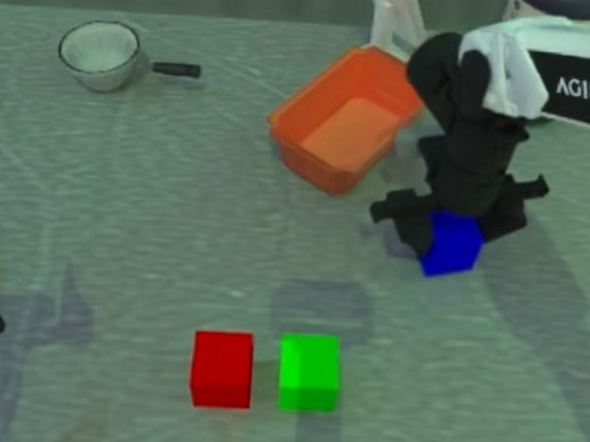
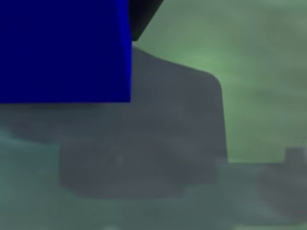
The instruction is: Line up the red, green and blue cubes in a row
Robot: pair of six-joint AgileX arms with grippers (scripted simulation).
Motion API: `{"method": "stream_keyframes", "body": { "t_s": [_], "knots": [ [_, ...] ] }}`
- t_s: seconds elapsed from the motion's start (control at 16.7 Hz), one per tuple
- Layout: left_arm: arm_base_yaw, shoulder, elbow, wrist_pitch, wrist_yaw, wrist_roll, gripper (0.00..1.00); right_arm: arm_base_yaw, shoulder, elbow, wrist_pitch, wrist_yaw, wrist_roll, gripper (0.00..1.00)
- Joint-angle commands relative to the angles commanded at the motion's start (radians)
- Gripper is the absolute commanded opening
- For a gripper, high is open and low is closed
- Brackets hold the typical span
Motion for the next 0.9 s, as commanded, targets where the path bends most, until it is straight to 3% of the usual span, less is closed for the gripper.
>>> {"method": "stream_keyframes", "body": {
  "t_s": [0.36,0.66,0.9],
  "knots": [
    [0.000,0.000,0.000,0.000,0.000,0.000,1.00,0.006,-0.061,0.125,-0.191,-0.001,-0.002,0.00],
    [0.000,0.000,0.000,0.000,0.000,0.000,1.00,0.003,-0.062,0.124,-0.192,-0.001,0.002,0.00],
    [0.000,0.000,0.000,0.000,0.000,0.000,1.00,0.069,-0.153,0.018,-0.170,-0.001,0.112,0.00]
  ]
}}
